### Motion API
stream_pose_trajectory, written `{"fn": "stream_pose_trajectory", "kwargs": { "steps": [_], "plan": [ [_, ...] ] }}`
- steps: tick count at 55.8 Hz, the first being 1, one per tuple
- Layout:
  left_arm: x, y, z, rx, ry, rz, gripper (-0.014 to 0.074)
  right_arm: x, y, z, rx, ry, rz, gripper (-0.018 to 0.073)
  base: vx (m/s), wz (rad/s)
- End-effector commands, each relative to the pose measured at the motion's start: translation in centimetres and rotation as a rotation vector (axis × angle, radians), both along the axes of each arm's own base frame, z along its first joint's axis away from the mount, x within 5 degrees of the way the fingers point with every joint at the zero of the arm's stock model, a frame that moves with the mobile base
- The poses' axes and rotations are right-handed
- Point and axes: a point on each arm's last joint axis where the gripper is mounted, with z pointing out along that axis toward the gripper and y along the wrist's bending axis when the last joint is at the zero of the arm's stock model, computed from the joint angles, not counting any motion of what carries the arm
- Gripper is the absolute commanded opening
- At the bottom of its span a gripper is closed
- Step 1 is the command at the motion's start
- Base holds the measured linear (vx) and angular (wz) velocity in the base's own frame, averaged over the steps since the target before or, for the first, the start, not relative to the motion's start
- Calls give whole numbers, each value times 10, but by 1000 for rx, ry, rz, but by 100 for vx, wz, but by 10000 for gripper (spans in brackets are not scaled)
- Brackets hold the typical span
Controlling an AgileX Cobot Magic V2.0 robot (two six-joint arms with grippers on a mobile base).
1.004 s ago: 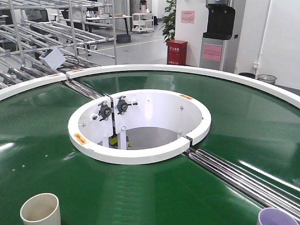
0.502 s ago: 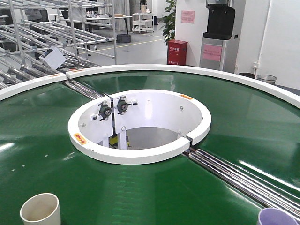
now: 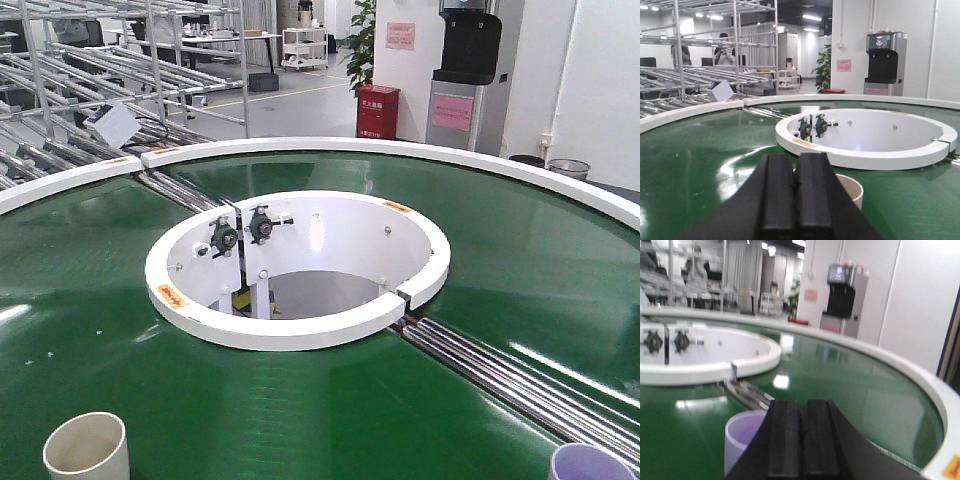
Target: Grab cup from conveyor and place in blue bin
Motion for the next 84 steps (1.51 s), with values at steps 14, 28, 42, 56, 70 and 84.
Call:
{"fn": "stream_pose_trajectory", "kwargs": {
  "steps": [14, 28, 42, 56, 70, 84],
  "plan": [
    [-4, 0, 12, -11, -156, -4, -3, -4, 3, 10, -12, -170, 25, -9, 0, 0],
    [-5, 0, 15, -10, -170, -4, -3, -6, 0, 23, 27, -95, 6, -9, 0, 0],
    [-15, 0, 55, 44, -184, 13, -3, -13, -2, 47, 20, -48, -24, -9, 0, 0],
    [-12, 0, 106, 118, -97, 31, -3, -5, -5, 75, 51, 101, -50, -9, 0, 0],
    [46, 0, 127, 122, 103, 19, 0, 45, -7, 87, 64, 324, -57, -6, 0, 0],
    [96, 0, 88, 124, 393, 2, 32, 87, -9, 57, 90, 560, -62, 58, 0, 0]
  ]
}}
